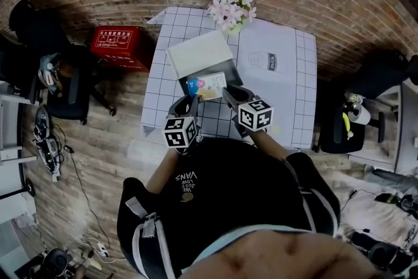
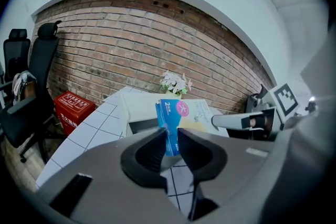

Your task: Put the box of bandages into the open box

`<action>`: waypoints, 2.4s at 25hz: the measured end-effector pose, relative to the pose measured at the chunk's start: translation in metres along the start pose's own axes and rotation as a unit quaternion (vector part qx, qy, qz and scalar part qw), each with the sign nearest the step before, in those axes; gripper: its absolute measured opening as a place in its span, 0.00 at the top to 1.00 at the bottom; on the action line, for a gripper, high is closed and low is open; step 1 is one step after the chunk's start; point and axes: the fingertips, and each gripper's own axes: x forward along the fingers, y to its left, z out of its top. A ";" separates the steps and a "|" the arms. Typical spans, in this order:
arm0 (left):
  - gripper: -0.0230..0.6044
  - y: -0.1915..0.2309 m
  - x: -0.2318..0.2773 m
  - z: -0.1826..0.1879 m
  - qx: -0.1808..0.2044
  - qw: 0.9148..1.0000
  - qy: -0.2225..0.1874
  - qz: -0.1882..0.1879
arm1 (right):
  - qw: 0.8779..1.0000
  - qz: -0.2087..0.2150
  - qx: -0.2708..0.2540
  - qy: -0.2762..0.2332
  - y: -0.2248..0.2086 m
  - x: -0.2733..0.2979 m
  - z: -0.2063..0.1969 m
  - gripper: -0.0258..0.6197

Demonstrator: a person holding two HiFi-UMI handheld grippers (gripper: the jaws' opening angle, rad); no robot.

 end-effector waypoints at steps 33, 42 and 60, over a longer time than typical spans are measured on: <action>0.80 0.010 0.055 -0.033 0.124 0.976 0.179 -0.005 | 0.984 -0.041 -0.079 0.154 -0.042 0.043 -0.019 0.85; 0.77 0.013 0.066 -0.045 0.127 0.974 0.189 -0.014 | 0.981 -0.038 -0.078 0.171 -0.044 0.048 -0.024 0.85; 0.74 0.006 0.075 -0.058 0.143 0.965 0.218 -0.035 | 0.973 -0.036 -0.090 0.211 -0.040 0.063 -0.040 0.82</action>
